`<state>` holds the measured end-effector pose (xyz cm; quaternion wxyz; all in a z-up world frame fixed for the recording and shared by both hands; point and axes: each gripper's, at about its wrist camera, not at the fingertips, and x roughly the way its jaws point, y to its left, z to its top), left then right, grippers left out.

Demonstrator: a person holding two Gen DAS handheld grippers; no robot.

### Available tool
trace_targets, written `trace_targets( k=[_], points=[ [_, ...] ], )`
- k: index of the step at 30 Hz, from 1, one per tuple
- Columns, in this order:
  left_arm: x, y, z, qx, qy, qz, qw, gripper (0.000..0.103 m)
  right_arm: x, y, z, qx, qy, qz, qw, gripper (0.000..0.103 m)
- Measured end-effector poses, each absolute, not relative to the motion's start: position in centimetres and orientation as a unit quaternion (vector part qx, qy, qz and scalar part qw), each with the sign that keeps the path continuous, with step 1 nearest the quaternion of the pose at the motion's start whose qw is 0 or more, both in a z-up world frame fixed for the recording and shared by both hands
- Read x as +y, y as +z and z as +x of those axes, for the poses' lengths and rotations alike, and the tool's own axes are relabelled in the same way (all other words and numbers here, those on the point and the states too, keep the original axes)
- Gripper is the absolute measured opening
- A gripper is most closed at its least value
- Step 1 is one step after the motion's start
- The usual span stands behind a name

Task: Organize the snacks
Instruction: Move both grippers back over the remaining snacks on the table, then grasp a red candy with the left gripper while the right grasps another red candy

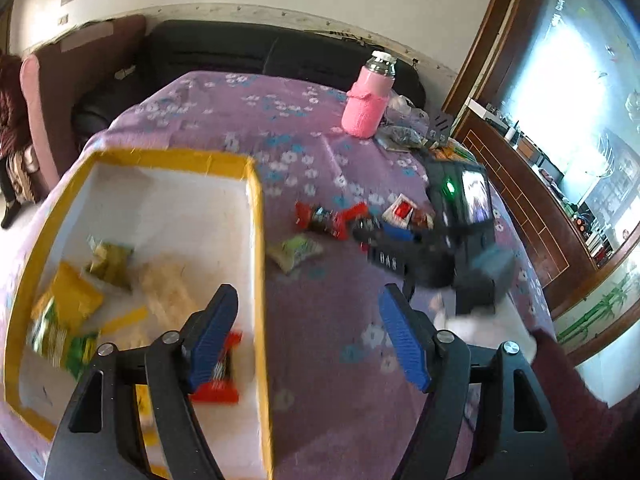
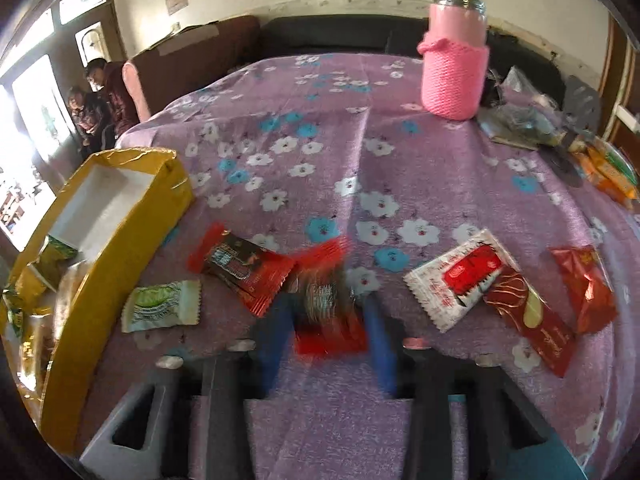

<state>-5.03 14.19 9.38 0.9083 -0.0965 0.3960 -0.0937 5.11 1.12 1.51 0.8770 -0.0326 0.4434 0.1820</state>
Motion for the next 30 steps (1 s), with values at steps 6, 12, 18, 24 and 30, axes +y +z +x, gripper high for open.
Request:
trace_targets(
  k=[6, 12, 18, 24, 30],
  points=[
    [10.3, 8.6, -0.5, 0.427, -0.131, -0.069, 0.892, 0.073, -2.9, 1.9, 2.7, 0.446, 0.181, 0.052, 0.875, 0.032],
    [7.0, 6.5, 6.7, 0.477, -0.153, -0.048, 0.864, 0.073, -6.3, 1.8, 2.0, 0.454, 0.19, 0.129, 0.861, 0.033],
    [7.0, 2.9, 12.3, 0.529, -0.123, -0.05, 0.838, 0.073, -8.0, 1.4, 3.3, 0.462, 0.198, 0.166, 0.849, 0.033],
    [5.9, 3.1, 9.2, 0.566, -0.25, -0.104, 0.779, 0.07, -9.1, 0.9, 3.7, 0.473, 0.199, 0.203, 0.834, 0.031],
    [5.0, 4.6, 7.6, 0.514, -0.182, 0.008, 0.838, 0.07, -10.1, 0.7, 3.8, 0.48, 0.193, 0.225, 0.826, 0.025]
  ],
)
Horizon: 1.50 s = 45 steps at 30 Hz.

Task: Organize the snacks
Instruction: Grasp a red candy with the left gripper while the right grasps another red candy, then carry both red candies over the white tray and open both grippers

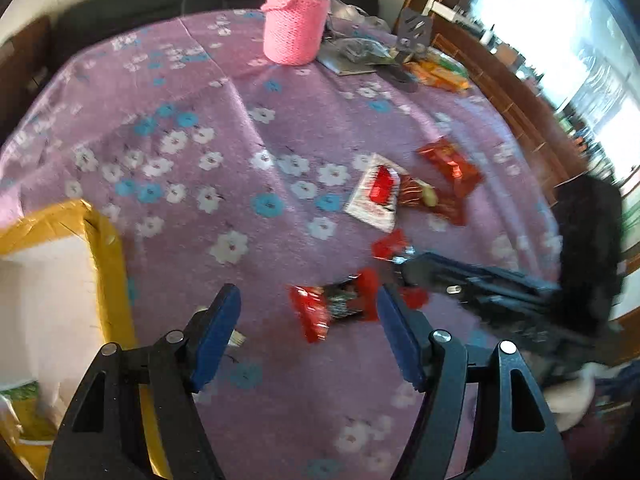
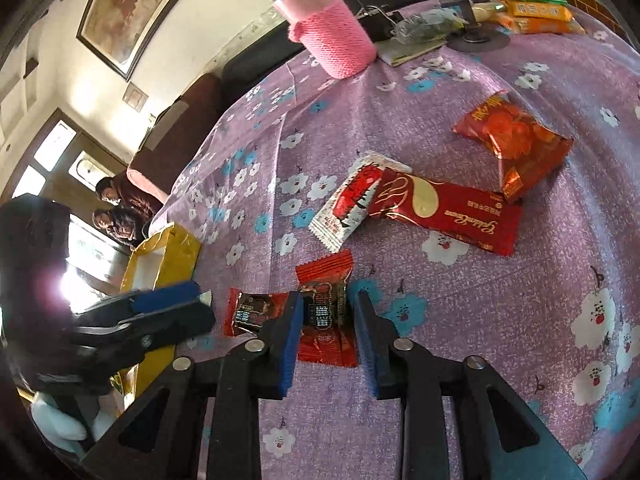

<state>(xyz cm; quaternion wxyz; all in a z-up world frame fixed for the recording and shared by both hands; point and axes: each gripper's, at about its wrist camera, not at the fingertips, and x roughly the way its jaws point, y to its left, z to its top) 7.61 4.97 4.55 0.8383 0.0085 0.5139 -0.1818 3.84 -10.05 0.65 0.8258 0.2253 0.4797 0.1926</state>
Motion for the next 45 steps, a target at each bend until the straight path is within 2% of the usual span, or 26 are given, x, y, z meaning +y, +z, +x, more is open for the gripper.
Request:
trace_targets(
  k=[3, 4, 9, 11, 12, 13, 20, 24, 26, 27, 28, 29, 35, 39, 40, 41, 45],
  points=[
    [4.0, 3.7, 7.7, 0.509, -0.196, 0.022, 0.838, 0.07, -10.1, 0.7, 3.9, 0.482, 0.19, 0.217, 0.828, 0.022],
    [3.5, 3.5, 7.6, 0.503, -0.197, 0.035, 0.841, 0.07, -10.0, 0.7, 3.9, 0.483, 0.193, 0.215, 0.827, 0.025],
    [1.4, 2.3, 6.8, 0.487, -0.225, 0.123, 0.835, 0.07, -9.9, 0.7, 4.0, 0.485, 0.197, 0.212, 0.825, 0.026],
    [0.8, 1.8, 6.3, 0.497, -0.241, 0.135, 0.823, 0.065, -10.2, 0.6, 4.1, 0.486, 0.2, 0.223, 0.821, 0.026],
    [0.7, 1.9, 5.9, 0.497, -0.256, 0.134, 0.818, 0.053, -10.4, 0.5, 4.2, 0.487, 0.2, 0.227, 0.82, 0.026],
    [0.7, 2.2, 5.4, 0.499, -0.27, 0.128, 0.813, 0.047, -10.5, 0.5, 4.2, 0.487, 0.2, 0.229, 0.819, 0.026],
    [0.1, 3.1, 4.8, 0.466, -0.255, 0.151, 0.834, 0.047, -10.3, 0.7, 4.2, 0.485, 0.201, 0.222, 0.822, 0.03],
    [-2.1, 2.5, 4.4, 0.451, -0.265, 0.186, 0.832, 0.057, -10.6, 0.6, 4.3, 0.486, 0.206, 0.233, 0.817, 0.032],
    [-3.0, 2.1, 4.2, 0.441, -0.263, 0.201, 0.834, 0.056, -10.6, 0.5, 4.3, 0.486, 0.207, 0.234, 0.816, 0.032],
    [-3.1, 2.0, 4.4, 0.447, -0.263, 0.193, 0.833, 0.052, -10.7, 0.5, 4.4, 0.485, 0.208, 0.235, 0.816, 0.032],
    [-3.0, 2.0, 4.7, 0.453, -0.267, 0.178, 0.832, 0.035, -10.8, 0.5, 4.4, 0.486, 0.21, 0.236, 0.815, 0.032],
    [-2.9, 1.9, 4.9, 0.459, -0.271, 0.164, 0.83, 0.025, -10.8, 0.5, 4.4, 0.485, 0.212, 0.237, 0.815, 0.034],
    [-0.1, 2.1, 3.4, 0.461, -0.249, 0.125, 0.842, 0.024, -8.9, 1.2, 3.9, 0.476, 0.214, 0.175, 0.835, 0.045],
    [2.4, 2.8, 1.5, 0.454, -0.23, 0.083, 0.857, 0.025, -6.8, 1.5, 3.2, 0.462, 0.192, 0.102, 0.86, 0.045],
    [2.8, 3.0, 1.2, 0.452, -0.227, 0.072, 0.859, 0.025, -6.2, 1.6, 3.1, 0.459, 0.185, 0.081, 0.865, 0.043],
    [3.3, 3.3, 0.7, 0.449, -0.225, 0.059, 0.863, 0.025, -5.7, 1.6, 2.9, 0.456, 0.174, 0.056, 0.871, 0.031],
    [5.3, 4.9, -1.3, 0.428, -0.214, 0.015, 0.878, 0.025, -5.3, 1.7, 2.7, 0.45, 0.172, 0.048, 0.875, 0.028]
  ],
)
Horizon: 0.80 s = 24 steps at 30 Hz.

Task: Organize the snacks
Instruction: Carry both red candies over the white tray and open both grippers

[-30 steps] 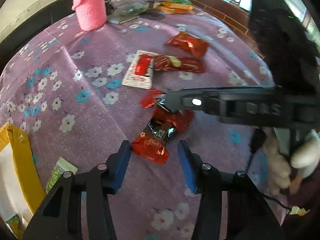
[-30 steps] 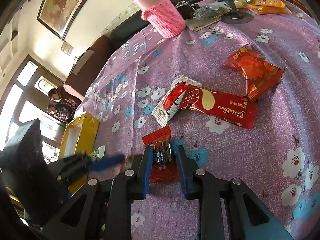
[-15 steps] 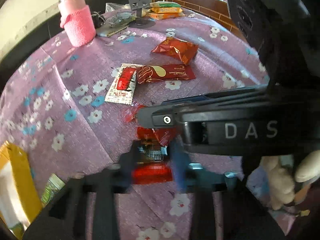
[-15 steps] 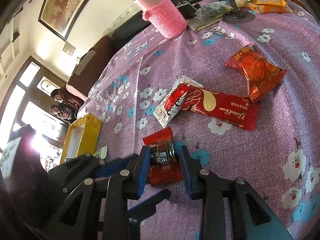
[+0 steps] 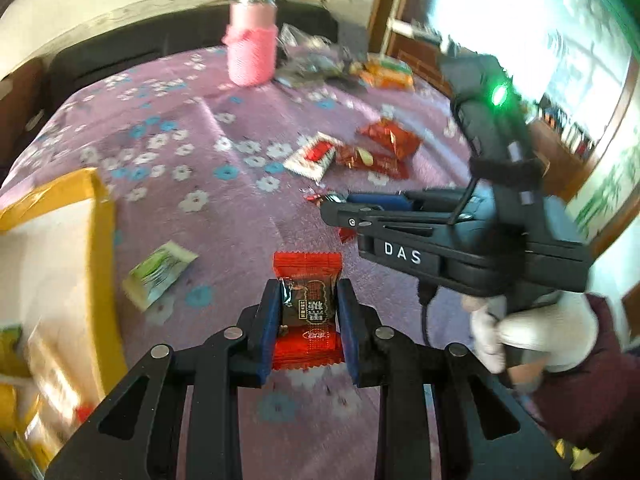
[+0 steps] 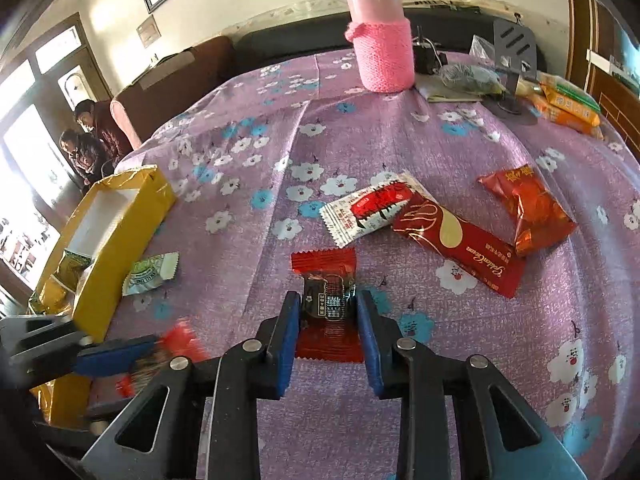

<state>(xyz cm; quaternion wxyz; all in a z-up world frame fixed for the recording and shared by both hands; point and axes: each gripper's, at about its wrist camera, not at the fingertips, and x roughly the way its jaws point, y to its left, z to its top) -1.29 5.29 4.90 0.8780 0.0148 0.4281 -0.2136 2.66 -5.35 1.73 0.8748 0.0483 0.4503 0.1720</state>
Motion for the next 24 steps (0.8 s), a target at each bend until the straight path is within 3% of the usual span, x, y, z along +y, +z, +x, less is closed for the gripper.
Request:
trace_targets(
  k=[11, 17, 24],
  points=[
    [18.1, 8.5, -7.8, 0.361, -0.117, -0.147, 0.914, 0.025, -4.7, 2.8, 1.1, 0.425, 0.168, 0.066, 0.887, 0.027],
    [25.8, 6.5, -10.3, 0.362, -0.035, -0.2, 0.91, 0.025, 0.2, 6.3, -2.2, 0.413, 0.233, 0.059, 0.879, 0.027],
    [29.7, 3.8, -11.3, 0.372, 0.01, -0.234, 0.898, 0.025, 9.6, 9.2, -4.9, 0.418, 0.322, 0.008, 0.849, 0.027]
  ],
)
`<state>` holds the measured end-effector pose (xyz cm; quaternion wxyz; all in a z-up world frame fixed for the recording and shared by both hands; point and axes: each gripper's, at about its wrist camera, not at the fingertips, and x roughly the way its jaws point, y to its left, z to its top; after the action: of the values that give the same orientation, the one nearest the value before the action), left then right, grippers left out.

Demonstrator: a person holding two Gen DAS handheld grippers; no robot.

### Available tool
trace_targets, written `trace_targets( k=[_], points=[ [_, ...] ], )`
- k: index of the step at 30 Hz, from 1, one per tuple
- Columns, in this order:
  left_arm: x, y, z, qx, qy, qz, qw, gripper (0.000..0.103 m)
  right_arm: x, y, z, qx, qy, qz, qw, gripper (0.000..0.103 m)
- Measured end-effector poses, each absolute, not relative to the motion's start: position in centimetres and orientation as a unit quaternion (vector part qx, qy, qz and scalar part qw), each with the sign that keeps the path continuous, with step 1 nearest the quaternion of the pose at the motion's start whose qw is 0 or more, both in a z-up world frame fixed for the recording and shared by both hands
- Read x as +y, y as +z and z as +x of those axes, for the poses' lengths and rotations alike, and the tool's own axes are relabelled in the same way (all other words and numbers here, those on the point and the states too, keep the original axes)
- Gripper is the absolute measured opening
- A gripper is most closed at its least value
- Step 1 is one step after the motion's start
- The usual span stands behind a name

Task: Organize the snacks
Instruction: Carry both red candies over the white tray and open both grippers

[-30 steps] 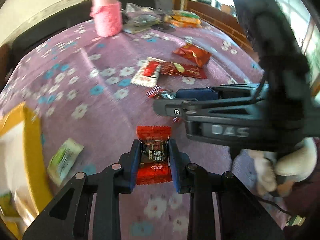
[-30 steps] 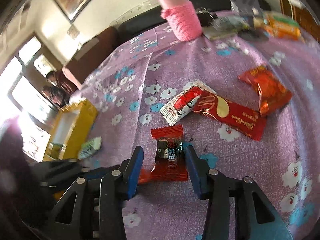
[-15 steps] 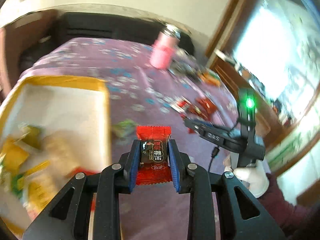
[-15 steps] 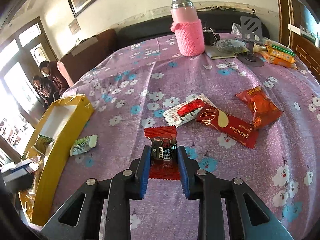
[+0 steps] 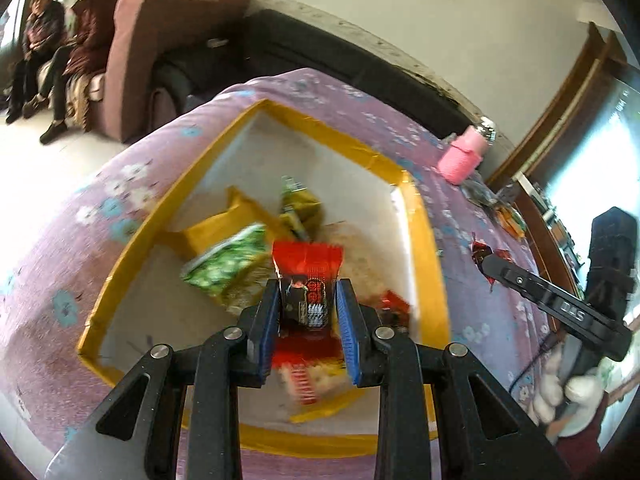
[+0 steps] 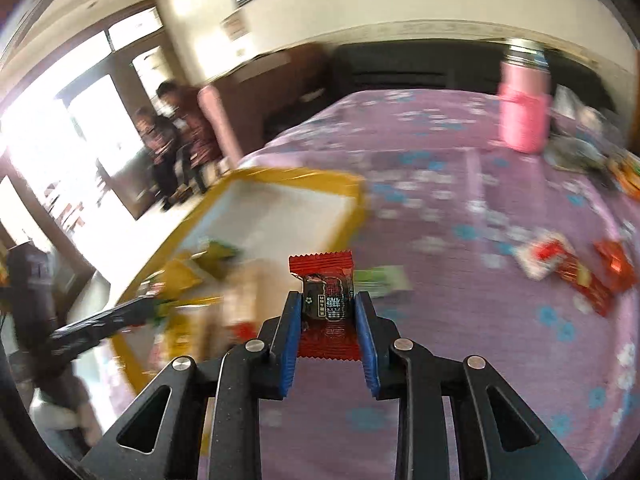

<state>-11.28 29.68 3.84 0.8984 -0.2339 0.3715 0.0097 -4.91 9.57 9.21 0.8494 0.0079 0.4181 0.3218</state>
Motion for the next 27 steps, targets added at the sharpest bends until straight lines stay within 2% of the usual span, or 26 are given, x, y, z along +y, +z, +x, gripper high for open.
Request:
trace_targets(
  k=[11, 12, 16, 23, 27],
  points=[
    [31.7, 4.1, -12.5, 0.352, 0.0, -0.256, 0.9, 0.028, 19.3, 6.2, -7.8, 0.448, 0.361, -0.077, 0.814, 0.028],
    [31.7, 4.2, -12.7, 0.349, 0.0, -0.254, 0.902, 0.033, 19.4, 6.1, -8.0, 0.448, 0.361, -0.08, 0.814, 0.029],
    [31.7, 5.4, -13.3, 0.338, 0.021, -0.245, 0.908, 0.073, 19.6, 6.0, -8.5, 0.446, 0.363, -0.076, 0.815, 0.03],
    [30.7, 7.0, -14.1, 0.303, -0.008, -0.264, 0.915, 0.076, 17.6, 7.7, -9.2, 0.423, 0.367, -0.047, 0.827, 0.046],
    [29.6, 8.1, -14.3, 0.293, -0.033, -0.267, 0.917, 0.076, 15.2, 8.2, -8.9, 0.416, 0.357, -0.025, 0.836, 0.051]
  ],
)
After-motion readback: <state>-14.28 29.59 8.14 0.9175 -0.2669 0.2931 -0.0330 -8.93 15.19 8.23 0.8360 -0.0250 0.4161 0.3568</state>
